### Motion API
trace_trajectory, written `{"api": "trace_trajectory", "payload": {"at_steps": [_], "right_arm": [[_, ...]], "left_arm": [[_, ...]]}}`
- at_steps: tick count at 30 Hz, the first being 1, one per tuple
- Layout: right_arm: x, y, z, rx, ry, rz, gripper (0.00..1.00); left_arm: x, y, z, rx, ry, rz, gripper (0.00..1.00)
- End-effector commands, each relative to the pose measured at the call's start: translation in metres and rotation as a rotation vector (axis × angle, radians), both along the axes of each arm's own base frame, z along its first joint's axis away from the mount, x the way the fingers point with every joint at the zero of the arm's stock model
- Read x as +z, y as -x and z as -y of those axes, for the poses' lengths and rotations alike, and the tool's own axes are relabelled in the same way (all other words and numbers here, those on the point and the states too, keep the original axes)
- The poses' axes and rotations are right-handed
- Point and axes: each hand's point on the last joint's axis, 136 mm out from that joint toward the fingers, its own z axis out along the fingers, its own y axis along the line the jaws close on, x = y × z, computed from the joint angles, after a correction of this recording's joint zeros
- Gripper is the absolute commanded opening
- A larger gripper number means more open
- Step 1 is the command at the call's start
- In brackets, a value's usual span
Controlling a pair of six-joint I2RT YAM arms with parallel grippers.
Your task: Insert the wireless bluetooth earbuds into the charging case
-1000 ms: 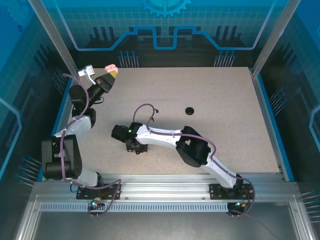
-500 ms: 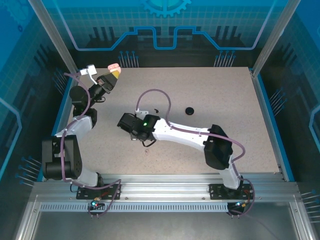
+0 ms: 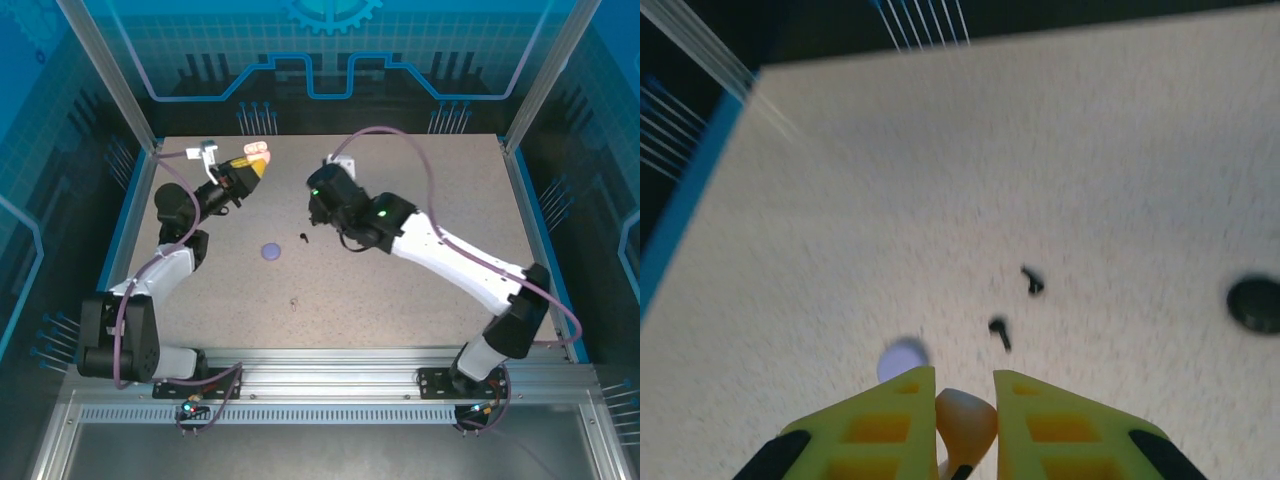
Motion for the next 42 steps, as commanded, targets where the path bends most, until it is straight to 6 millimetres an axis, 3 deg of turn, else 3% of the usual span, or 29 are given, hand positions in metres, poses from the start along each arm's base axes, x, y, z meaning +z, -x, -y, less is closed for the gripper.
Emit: {"api": "trace_trajectory", "payload": {"at_steps": [1, 7, 14, 20, 30, 42], "right_arm": [[0.046, -0.008, 0.000, 0.110, -0.038, 0.144, 0.17], [0.094, -0.010, -0.005, 0.253, -0.042, 0.285, 0.18], [0.125, 0.001, -0.017, 0.396, 0.006, 0.400, 0.18], [0.127, 0.009, -0.024, 0.448, 0.040, 0.412, 0.18], [0.111, 0.027, -0.046, 0.546, 0.139, 0.442, 0.18], [0.105, 0.039, -0.046, 0.594, 0.147, 0.445, 0.16]], "left_arm": [[0.005, 0.021, 0.019, -0.015, -0.104, 0.142, 0.00], [-0.002, 0.041, 0.051, -0.075, -0.207, 0.200, 0.00], [-0.015, 0.058, 0.076, -0.108, -0.289, 0.265, 0.00], [-0.025, 0.058, 0.084, -0.117, -0.302, 0.269, 0.00], [-0.019, 0.061, 0.084, -0.102, -0.300, 0.322, 0.00], [-0.023, 0.059, 0.073, 0.069, -0.369, 0.509, 0.00]]}}
